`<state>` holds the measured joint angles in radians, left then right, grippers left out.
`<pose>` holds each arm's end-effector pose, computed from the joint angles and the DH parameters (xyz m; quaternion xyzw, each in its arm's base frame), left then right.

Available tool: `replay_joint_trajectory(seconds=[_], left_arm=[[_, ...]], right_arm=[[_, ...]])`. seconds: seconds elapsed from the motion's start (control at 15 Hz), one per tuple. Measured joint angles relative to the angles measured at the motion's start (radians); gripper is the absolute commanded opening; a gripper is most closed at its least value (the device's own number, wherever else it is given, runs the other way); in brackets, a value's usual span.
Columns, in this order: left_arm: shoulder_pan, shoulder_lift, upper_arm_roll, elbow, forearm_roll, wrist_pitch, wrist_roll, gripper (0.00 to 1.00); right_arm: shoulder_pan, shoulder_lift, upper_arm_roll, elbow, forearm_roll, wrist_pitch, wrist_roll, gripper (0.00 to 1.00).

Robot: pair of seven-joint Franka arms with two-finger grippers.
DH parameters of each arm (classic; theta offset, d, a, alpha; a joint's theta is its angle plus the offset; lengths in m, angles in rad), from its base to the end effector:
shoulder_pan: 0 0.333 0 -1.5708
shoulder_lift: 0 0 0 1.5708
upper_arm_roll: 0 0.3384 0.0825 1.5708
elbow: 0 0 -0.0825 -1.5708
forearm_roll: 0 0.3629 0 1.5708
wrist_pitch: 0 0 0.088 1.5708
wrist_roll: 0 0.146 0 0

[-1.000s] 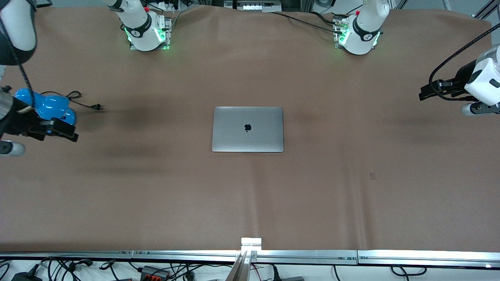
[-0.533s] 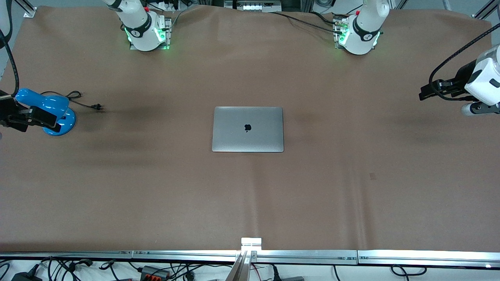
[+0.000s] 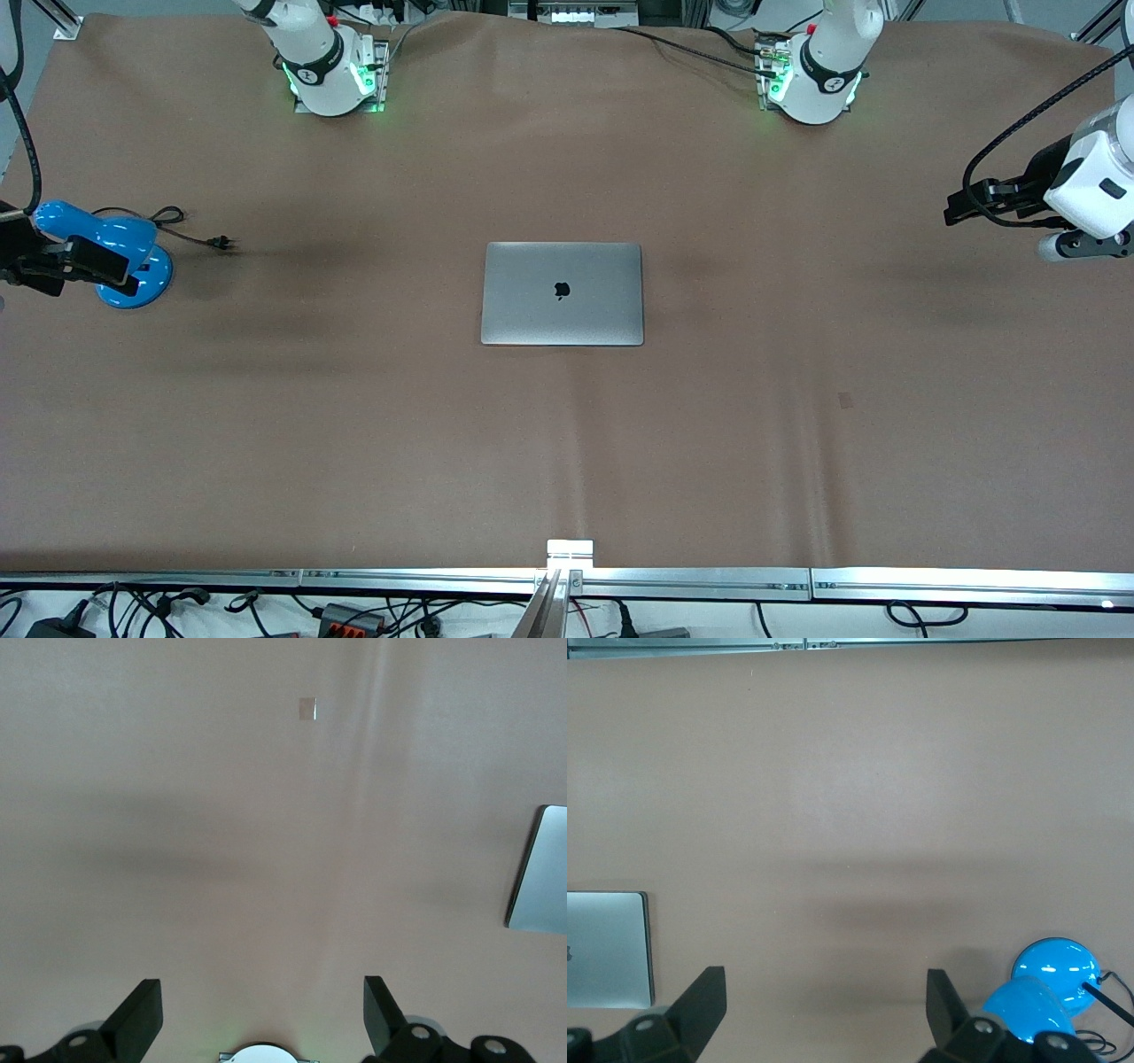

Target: Close laptop with both arms from behind

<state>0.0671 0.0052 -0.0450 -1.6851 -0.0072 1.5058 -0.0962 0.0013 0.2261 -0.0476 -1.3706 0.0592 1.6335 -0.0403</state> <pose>0.5140 0.0103 0.5500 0.9940 0.0590 -0.0922 0.0003 0.6143 -0.0168 0.5750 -0.9995 0.0036 -0.0195 0.0234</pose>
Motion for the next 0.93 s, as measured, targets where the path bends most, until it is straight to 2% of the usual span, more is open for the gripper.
replay_joint_trajectory(seconds=[0.2,0.67,0.93], left_arm=[[0.000,0.000,0.000,0.000,0.000,-0.002,0.000,1.00],[0.001,0.000,0.000,0.000,0.000,-0.015,-0.001,1.00],[0.000,0.000,-0.001,0.000,0.000,-0.017,-0.001,1.00]], right_arm=[[-0.002,-0.034,0.001,-0.050,-0.020,0.001,0.000,1.00],[-0.002,-0.250,0.009,-0.352,-0.049,0.059,0.000,1.00],[-0.002,-0.284,0.012,-0.394,-0.049,0.059,0.000,1.00]])
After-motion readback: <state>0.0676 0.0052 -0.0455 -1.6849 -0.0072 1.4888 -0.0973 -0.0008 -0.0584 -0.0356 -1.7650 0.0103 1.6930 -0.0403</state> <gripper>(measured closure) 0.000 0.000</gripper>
